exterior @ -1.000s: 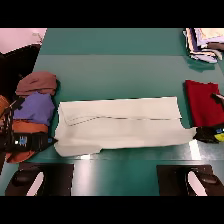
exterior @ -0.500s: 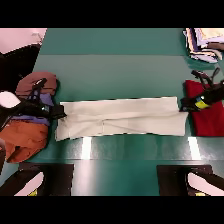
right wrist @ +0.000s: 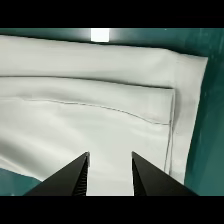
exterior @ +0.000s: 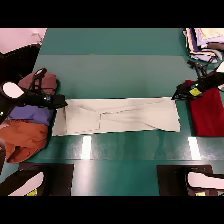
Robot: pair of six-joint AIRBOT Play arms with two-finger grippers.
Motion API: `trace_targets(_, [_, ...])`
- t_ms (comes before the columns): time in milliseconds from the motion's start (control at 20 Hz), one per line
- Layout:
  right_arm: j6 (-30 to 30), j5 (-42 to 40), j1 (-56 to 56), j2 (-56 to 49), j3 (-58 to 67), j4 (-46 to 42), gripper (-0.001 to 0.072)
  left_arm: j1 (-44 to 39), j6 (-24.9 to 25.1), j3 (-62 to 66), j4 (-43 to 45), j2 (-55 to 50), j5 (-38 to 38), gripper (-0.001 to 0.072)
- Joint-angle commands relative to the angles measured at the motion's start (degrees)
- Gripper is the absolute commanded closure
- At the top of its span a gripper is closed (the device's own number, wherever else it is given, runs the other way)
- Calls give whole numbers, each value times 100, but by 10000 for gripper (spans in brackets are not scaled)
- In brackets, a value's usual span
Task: Fold the shirts.
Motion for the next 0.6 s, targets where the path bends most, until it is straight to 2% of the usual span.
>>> trace_targets(0, [-328,535,-575,-79,79,144,381,2,13,284,-7,-24,-245,41])
trace_targets(50, [-330,586,-780,-81,79,144,314,2,15,284,0,-24,-236,135])
trace_targets(100, [-330,575,-977,-81,37,146,194,2,15,284,-2,-24,-208,258])
trace_targets(150, [-330,564,-1158,-83,-74,149,151,2,15,284,-20,-24,-212,362])
trace_targets(200, [-365,514,-1342,-83,-306,151,151,2,13,284,-83,-24,-247,490])
trace_targets(250, [-520,459,-1499,-85,-597,149,152,2,17,284,-184,-24,-275,684])
trace_targets(550, [-1239,-262,-1764,-422,-1976,1239,158,-55,-48,280,-785,-26,-127,683])
